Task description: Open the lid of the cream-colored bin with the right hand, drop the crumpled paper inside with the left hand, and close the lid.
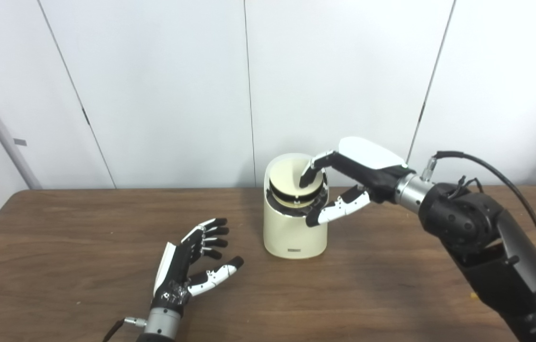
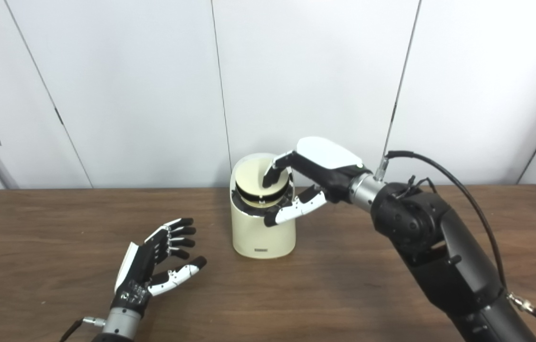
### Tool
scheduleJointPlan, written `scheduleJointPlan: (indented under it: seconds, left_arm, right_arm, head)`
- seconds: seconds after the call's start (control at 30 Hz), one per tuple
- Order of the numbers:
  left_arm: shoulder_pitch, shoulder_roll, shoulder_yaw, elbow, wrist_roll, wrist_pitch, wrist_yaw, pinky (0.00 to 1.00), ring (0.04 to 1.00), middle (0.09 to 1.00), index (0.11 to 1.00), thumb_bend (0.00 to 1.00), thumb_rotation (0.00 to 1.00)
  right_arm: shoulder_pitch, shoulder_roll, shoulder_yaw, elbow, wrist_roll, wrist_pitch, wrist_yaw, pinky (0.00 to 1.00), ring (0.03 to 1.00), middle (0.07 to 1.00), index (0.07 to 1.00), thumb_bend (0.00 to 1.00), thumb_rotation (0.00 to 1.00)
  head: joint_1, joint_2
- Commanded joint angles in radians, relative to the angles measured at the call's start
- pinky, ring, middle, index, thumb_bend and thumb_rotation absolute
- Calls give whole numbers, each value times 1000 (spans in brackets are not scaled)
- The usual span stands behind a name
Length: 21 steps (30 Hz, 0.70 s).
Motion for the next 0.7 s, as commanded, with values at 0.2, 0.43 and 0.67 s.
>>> scheduleJointPlan:
  seconds: [0.2,0.43,0.67]
  left_arm:
    - [-8,-18,-1,-49,-9,6,4,600,690,758,797,727,170]
    - [-6,-25,-12,-57,19,20,13,597,689,753,793,743,191]
    - [-3,-34,-16,-74,32,45,16,611,700,755,794,757,213]
  right_arm:
    - [-39,27,21,20,-34,-51,-23,821,847,676,667,645,576]
    - [-62,64,33,56,-48,-53,-21,831,852,683,677,665,575]
    - [-74,70,58,69,-64,-70,-7,832,843,680,670,666,565]
  head:
    - [4,5]
    - [13,11]
    - [20,19]
